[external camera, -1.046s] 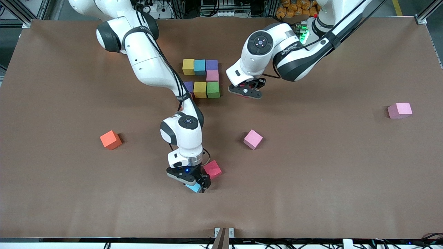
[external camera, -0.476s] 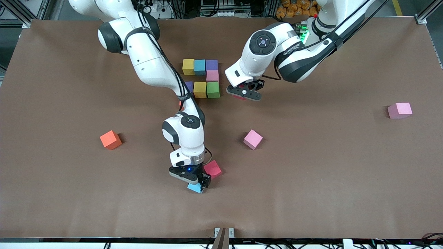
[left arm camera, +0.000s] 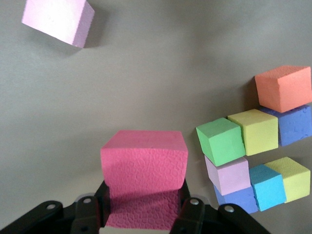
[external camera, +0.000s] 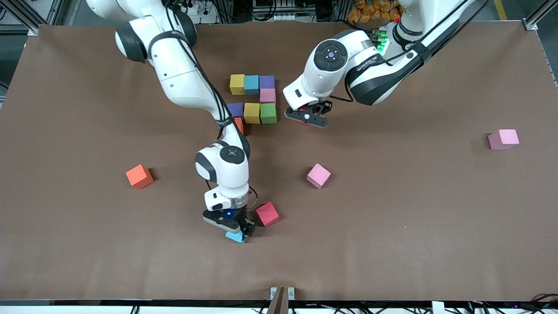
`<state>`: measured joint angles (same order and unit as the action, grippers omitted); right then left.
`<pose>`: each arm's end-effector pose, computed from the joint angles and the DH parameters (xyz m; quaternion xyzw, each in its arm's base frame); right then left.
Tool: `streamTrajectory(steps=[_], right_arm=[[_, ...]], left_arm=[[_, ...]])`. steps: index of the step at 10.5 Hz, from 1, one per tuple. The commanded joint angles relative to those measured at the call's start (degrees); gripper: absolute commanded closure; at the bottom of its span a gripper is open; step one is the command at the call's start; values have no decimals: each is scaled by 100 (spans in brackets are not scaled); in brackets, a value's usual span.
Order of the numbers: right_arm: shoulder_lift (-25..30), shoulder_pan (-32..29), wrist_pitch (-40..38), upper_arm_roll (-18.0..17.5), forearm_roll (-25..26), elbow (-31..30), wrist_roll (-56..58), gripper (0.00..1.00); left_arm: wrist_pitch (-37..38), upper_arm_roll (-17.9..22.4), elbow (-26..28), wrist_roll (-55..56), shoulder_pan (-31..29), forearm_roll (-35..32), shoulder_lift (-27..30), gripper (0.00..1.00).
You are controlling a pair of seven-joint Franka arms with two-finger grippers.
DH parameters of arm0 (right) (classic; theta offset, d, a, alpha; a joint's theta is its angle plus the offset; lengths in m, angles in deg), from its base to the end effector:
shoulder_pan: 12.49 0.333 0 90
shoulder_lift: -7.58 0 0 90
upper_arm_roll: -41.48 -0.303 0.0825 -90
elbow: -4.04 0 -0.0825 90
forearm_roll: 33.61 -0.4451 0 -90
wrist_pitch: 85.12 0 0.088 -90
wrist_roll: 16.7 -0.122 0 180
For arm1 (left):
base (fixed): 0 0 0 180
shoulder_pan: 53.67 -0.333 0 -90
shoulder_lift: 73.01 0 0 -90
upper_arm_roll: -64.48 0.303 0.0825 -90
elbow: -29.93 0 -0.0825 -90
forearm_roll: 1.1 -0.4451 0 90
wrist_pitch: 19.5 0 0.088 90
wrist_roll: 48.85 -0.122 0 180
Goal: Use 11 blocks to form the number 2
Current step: 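Grasp the blue cube with the right gripper and lift it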
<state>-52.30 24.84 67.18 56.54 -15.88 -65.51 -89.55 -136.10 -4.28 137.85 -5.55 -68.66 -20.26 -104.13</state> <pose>0.7417 0.3764 0.1322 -0.9348 0.2185 -0.2794 0.0175 0.4308 -0.4917 0.3231 0.9836 -0.1474 -0.0829 0.0627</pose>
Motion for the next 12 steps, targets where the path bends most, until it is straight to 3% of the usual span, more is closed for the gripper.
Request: streamTrajectory(steps=[1, 4, 6, 8, 11, 12], right_arm=[[1038, -190, -7, -529, 344, -1321, 8, 100], [1653, -401, -7, -986, 686, -2129, -10, 100], [2390, -699, -7, -1574, 1221, -3095, -53, 100], [3102, -998, 1, -2163, 1452, -3983, -54, 100], [3798, -1166, 71, -2499, 1724, -4934, -80, 100], [3991, -1297, 498, -2561, 1908, -5328, -80, 100]], left_arm=[[6, 351, -463, -94, 598, -132, -324, 100], [-20, 1477, -965, 2, 1838, -53, -377, 100], [-108, 1567, -940, 47, 1860, 0, -387, 100], [-108, 1567, -914, 29, 1789, 9, -378, 100], [-99, 1541, -729, -102, 1578, 9, -316, 100], [-91, 1541, -720, -129, 1569, 9, -290, 100]])
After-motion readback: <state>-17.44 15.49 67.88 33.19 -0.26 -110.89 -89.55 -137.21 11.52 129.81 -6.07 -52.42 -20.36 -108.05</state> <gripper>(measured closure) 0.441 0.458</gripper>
